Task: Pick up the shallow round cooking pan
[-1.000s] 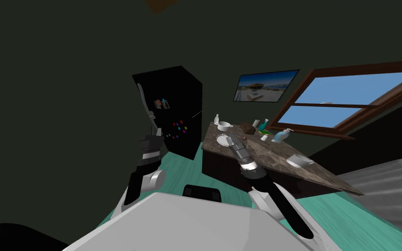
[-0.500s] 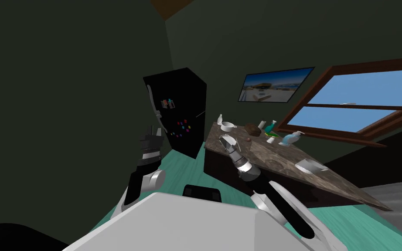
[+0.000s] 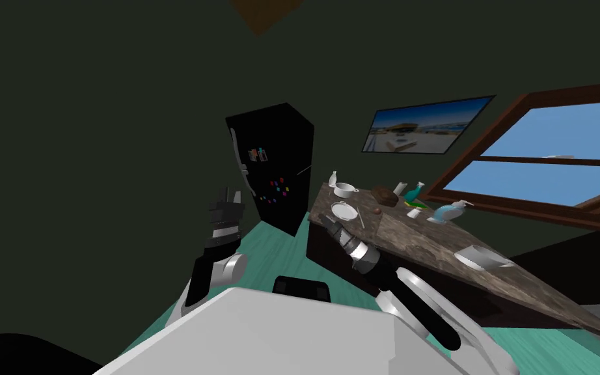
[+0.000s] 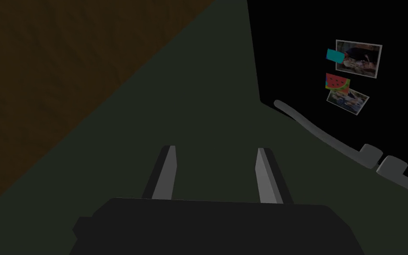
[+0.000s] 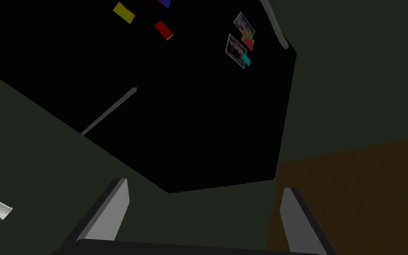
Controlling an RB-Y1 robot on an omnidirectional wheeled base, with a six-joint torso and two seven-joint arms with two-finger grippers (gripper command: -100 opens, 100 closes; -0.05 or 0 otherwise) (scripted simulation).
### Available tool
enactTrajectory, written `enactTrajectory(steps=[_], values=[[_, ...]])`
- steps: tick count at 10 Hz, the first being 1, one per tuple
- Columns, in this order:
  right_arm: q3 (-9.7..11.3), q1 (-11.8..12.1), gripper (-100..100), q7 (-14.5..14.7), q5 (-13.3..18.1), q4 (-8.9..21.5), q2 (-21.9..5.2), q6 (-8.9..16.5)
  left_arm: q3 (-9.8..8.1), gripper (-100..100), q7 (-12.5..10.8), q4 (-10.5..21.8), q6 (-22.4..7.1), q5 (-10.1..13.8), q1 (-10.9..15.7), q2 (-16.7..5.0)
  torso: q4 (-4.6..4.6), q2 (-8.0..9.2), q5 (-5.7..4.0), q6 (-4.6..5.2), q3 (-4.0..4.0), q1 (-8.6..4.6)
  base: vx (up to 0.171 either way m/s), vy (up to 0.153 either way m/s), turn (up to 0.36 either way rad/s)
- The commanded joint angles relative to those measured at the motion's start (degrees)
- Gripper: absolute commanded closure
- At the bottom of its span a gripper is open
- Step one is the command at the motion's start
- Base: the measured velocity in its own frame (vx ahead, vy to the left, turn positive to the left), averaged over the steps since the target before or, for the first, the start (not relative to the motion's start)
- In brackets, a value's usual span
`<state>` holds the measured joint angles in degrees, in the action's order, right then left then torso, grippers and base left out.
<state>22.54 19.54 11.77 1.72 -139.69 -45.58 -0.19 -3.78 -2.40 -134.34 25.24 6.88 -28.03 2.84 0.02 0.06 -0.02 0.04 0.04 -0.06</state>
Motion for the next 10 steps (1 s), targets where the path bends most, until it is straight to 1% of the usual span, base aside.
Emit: enactTrajectory(steps=[1, 2, 3, 4, 5, 6, 7, 8, 9, 10], values=[[2.8, -1.8, -100, 1.8, 0.6, -0.1, -2.9, 2.9, 0.0, 0, 0.0, 0.0, 0.0, 0.0, 0.0, 0.0, 0.0, 0.0, 0.0, 0.0, 0.0, 0.0, -0.027, -0.002, 0.185], [2.8, -1.8, -100, 1.8, 0.6, -0.1, -4.8, 4.1, 0.0, 0, 0.0, 0.0, 0.0, 0.0, 0.0, 0.0, 0.0, 0.01, 0.0, -0.03, 0.01, 0.01, -0.026, -0.004, 0.106], [5.0, -3.6, -100, 3.4, 1.1, -0.4, -6.7, 5.6, 0.0, 0, 0.0, 0.0, 0.0, 0.0, 0.0, 0.0, 0.0, 0.01, 0.0, 0.0, 0.0, 0.0, -0.029, 0.0, 0.237], [5.4, -3.6, -100, 3.4, 1.1, -0.4, -8.5, 7.1, 0.0, 0, 0.0, 0.0, 0.0, 0.0, 0.0, 0.0, 0.0, 0.01, 0.0, -0.04, 0.0, 0.02, -0.024, -0.008, 0.093], [7.7, -5.4, -100, 5.1, 1.6, -0.6, -10.2, 8.8, 0.0, 0, 0.0, 0.0, 0.0, 0.0, 0.0, 0.0, 0.0, 0.0, -0.01, 0.01, 0.0, -0.01, -0.026, -0.008, 0.154], [8.1, -5.4, -100, 5.1, 1.6, -0.6, -11.8, 10.7, 0.0, 0, 0.0, 0.0, 0.0, 0.0, 0.0, 0.0, 0.0, -0.01, -0.01, -0.03, 0.0, -0.01, -0.019, -0.009, 0.109], [8.1, -5.4, -100, 5.1, 1.6, -0.6, -12.3, 10.9, 0.0, 0, 0.0, 0.0, 0.0, 0.0, 0.0, 0.0, 0.0, -0.02, -0.01, 0.01, -0.01, -0.02, -0.007, -0.005, -0.006], [10.8, -7.4, -100, 6.9, 2.1, -0.7, -14.5, 13.3, 0.0, 0, 0.0, 0.0, 0.0, 0.0, 0.0, 0.0, -0.01, -0.04, -0.01, 0.03, -0.02, -0.02, -0.013, -0.004, 0.188], [10.8, -7.4, -100, 6.9, 2.1, -0.7, -15.9, 14.3, 0.0, 0, 0.0, 0.0, 0.0, 0.0, 0.0, 0.0, -0.01, -0.05, 0.0, -0.03, -0.03, -0.01, -0.013, -0.011, 0.115], [13.0, -9.4, -100, 8.7, 2.5, -0.7, -18.1, 15.7, 0.0, 0, 0.0, 0.0, 0.0, 0.0, 0.0, 0.0, -0.01, -0.05, -0.01, 0.02, -0.03, -0.03, -0.014, -0.011, 0.184]])
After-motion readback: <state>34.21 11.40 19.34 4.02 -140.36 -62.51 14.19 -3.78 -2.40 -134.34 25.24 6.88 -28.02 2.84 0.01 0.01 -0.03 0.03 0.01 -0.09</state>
